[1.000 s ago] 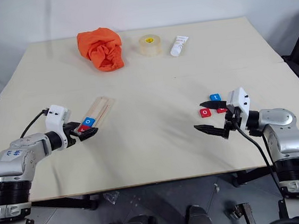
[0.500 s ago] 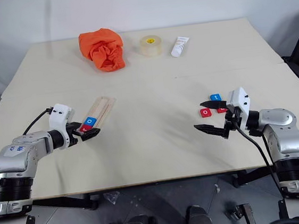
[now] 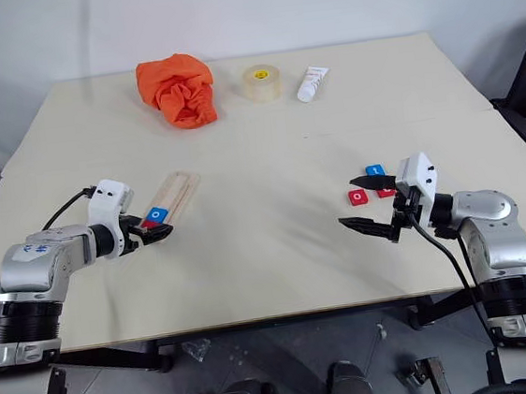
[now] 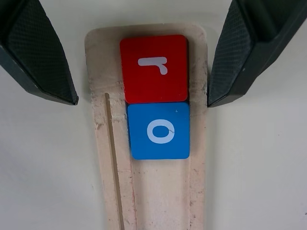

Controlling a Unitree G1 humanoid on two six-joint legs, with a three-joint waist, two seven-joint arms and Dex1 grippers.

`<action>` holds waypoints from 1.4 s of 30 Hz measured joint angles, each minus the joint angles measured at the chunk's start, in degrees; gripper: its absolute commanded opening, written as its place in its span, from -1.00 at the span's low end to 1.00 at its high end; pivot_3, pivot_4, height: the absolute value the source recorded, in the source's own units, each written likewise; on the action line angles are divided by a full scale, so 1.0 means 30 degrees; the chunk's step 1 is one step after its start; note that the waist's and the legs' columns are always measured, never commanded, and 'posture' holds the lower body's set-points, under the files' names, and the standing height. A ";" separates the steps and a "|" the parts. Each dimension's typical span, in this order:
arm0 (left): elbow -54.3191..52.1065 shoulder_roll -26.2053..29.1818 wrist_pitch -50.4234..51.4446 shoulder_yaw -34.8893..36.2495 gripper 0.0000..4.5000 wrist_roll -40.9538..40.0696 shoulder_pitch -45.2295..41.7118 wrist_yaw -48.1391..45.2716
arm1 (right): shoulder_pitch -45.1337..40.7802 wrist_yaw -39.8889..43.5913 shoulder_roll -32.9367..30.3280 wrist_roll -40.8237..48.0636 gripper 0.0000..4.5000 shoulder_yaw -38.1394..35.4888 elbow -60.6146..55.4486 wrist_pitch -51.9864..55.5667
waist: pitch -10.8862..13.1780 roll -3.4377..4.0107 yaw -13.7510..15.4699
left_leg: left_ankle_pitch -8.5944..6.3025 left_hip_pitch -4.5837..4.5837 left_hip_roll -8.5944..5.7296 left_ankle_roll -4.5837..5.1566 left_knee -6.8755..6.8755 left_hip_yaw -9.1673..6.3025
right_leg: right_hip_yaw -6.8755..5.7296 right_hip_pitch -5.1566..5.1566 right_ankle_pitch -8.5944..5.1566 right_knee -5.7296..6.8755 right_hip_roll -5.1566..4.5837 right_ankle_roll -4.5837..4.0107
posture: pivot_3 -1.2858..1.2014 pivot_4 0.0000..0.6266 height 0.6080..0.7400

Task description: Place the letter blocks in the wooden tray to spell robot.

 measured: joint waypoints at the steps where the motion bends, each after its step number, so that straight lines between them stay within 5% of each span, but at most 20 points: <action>1: 0.0047 -0.0202 0.0006 0.0204 0.59 0.0079 0.0000 0.0241 | -0.0002 -0.0001 0.0001 -0.0012 1.00 0.0001 0.0006 -0.0002 | -0.0001 0.0002 0.0002 | 0.0000 0.0003 0.0000 0.0000 0.0006 0.0002 | 0.0003 -0.0001 0.0000 -0.0002 0.0000 0.0000 | 0.03 -0.52 1.00; 7: 0.0242 -0.0526 -0.1025 0.0447 0.52 0.0174 0.0313 0.0442 | -0.0220 -0.0025 0.0000 -0.0157 1.00 0.0008 0.0188 -0.0003 | -0.0004 0.0008 0.0012 | 0.0018 0.0015 0.0004 -0.0019 0.0022 0.0016 | 0.0019 -0.0004 -0.0001 -0.0001 -0.0012 -0.0002 | 0.03 -0.52 1.00; 26: -0.4280 0.0875 -0.2901 -0.5006 0.52 -0.0144 -0.1466 -0.8201 | 0.0876 -0.0221 -0.0470 -0.0036 1.00 -0.0434 -0.0298 -0.0219 | 0.0020 -0.0022 0.0125 | 0.0007 -0.0154 -0.0026 -0.0002 0.0012 -0.0133 | -0.0053 -0.0016 -0.0001 -0.0058 -0.0004 -0.0002 | 0.03 -0.52 1.00; 42: -0.2915 -0.2346 -0.6048 -1.0710 0.52 0.2572 -0.4086 -1.1009 | 0.5282 0.2478 -0.3339 0.0998 1.00 -0.2705 -0.1522 -0.1133 | 0.0046 -0.0060 0.0499 | 0.0026 -0.0147 -0.0037 0.0073 0.0048 -0.0016 | -0.0056 0.0004 0.0003 -0.0107 -0.0001 0.0008 | 0.03 -0.52 1.00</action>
